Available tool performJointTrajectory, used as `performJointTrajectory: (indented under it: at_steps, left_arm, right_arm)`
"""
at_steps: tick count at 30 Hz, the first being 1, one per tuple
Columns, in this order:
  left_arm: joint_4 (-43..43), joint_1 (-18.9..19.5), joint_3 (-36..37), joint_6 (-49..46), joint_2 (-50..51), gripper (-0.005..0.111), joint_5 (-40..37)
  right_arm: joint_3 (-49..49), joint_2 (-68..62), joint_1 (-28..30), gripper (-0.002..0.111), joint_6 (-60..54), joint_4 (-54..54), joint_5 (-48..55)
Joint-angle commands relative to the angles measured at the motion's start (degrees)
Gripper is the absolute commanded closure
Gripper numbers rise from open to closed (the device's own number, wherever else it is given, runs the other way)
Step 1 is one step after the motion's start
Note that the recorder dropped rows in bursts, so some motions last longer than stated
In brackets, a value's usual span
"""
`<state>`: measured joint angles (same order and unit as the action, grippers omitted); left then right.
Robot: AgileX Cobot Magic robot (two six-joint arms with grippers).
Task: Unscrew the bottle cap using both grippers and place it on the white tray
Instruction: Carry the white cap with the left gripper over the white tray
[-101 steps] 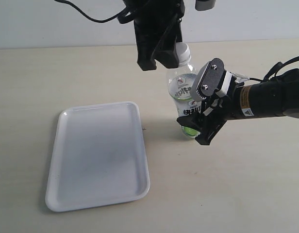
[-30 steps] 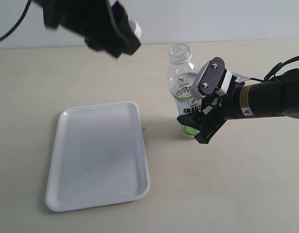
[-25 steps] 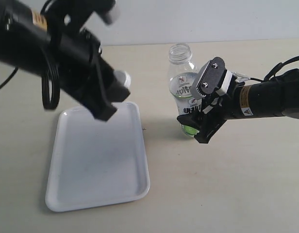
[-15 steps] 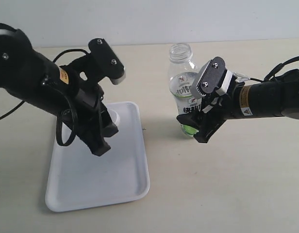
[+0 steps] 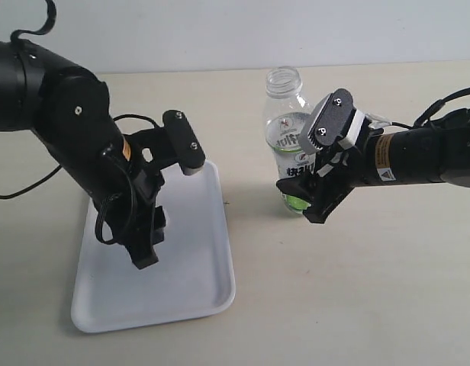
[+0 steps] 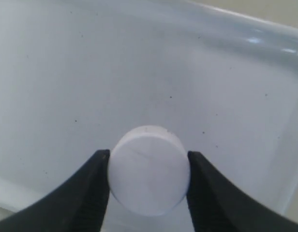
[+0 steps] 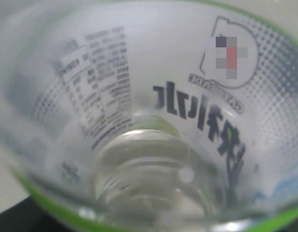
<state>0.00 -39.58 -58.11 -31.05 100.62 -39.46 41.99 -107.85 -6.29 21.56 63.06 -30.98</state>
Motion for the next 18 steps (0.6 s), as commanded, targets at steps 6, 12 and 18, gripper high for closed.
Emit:
performJointTrajectory:
  at_steps: [6, 12, 18]
  left_arm:
    - [2.49, 0.27, -0.54, 2.80, 5.81, 0.107, 2.59]
    - [3.00, 0.27, -0.54, 2.80, 7.83, 0.107, 3.48]
    - [3.00, 0.27, -0.54, 2.57, 8.48, 0.107, 5.84]
  right_arm:
    - [-0.29, -0.97, -0.03, 0.108, -0.46, 1.36, 2.86]
    - [-0.29, -0.97, -0.03, 0.108, -0.46, 1.36, 3.08]
    - [-0.29, -0.97, -0.03, 0.108, -0.46, 1.36, 3.08]
